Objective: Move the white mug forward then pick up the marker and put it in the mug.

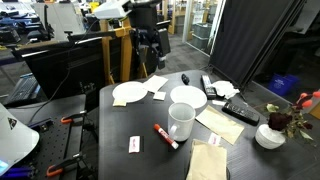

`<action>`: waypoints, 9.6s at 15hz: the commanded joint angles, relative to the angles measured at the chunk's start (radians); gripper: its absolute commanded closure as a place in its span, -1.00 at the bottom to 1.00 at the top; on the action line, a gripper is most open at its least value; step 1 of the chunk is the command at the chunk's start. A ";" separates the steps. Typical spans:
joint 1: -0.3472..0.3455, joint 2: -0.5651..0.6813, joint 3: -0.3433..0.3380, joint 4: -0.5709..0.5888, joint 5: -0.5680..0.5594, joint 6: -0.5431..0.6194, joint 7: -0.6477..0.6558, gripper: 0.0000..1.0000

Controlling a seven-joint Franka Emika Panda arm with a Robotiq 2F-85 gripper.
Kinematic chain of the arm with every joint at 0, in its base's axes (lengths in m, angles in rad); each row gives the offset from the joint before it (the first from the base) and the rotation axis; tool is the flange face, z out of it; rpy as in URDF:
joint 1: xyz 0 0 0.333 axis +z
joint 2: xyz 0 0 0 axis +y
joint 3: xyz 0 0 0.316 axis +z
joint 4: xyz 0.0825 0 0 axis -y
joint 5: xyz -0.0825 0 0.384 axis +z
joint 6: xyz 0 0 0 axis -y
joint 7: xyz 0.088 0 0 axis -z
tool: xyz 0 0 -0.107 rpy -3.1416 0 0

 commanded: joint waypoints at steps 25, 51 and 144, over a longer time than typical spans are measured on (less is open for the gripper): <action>-0.102 0.262 -0.004 0.034 0.119 0.147 -0.226 -1.00; -0.162 0.522 0.035 0.225 0.060 0.162 -0.216 0.73; -0.076 -0.247 0.110 -0.206 0.119 0.000 0.537 -1.00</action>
